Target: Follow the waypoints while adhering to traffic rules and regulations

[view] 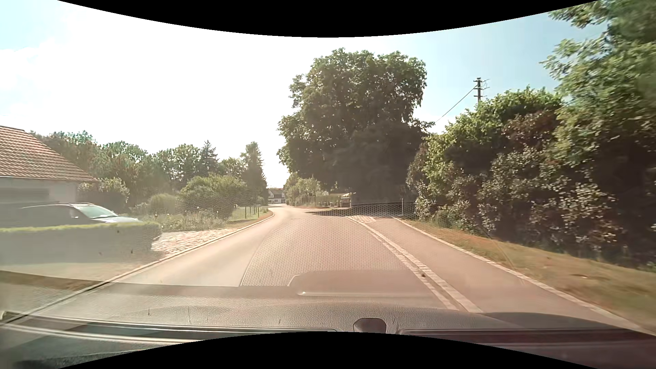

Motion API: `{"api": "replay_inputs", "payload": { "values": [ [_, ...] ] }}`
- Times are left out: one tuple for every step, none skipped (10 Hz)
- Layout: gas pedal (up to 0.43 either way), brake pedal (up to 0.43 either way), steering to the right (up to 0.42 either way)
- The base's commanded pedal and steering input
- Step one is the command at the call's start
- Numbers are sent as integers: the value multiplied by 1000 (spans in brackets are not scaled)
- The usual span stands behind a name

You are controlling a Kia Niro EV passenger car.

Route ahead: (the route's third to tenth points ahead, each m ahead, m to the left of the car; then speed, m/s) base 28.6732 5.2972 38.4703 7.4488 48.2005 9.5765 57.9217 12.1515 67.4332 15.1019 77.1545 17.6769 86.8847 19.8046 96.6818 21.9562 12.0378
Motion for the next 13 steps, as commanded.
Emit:
{"api": "replay_inputs", "payload": {
  "values": [
    [79,6,-26],
    [79,6,-26],
    [87,6,-26],
    [98,6,-26],
    [98,6,-27],
    [98,6,-28],
    [98,6,-30],
    [110,6,-30],
    [118,6,-30],
    [118,6,-30],
    [118,6,-30],
    [118,6,-30],
    [118,6,-30]
  ]
}}
